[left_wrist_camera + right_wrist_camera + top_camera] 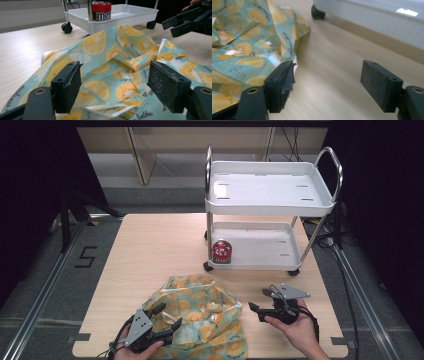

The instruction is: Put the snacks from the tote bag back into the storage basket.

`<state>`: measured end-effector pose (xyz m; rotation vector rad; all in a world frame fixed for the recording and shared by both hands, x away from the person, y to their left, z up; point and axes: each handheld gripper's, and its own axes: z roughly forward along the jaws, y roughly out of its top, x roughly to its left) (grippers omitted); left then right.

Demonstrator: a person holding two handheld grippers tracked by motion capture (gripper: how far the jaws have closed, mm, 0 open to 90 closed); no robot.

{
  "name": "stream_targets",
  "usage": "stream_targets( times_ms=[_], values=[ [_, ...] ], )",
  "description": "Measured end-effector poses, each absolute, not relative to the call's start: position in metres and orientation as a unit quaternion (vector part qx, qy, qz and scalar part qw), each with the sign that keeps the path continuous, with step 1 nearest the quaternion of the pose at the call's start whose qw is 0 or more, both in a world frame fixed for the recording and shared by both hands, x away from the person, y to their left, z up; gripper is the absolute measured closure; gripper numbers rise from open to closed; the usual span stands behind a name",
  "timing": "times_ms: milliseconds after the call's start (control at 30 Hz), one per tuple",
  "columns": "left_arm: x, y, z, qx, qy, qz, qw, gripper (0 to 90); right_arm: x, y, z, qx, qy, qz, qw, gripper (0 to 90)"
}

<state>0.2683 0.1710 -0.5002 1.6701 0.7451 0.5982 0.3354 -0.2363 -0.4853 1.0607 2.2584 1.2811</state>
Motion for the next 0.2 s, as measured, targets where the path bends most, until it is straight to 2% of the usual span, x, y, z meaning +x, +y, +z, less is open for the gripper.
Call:
stream_targets(
  times_ms=[200],
  values=[
    [0.2662,0.1711,-0.4992,0.709,0.327,0.254,0.571,24.9,0.3328,-0.2342,-0.4859,0.385,0.778,0.459,0.188,30.0]
  ],
)
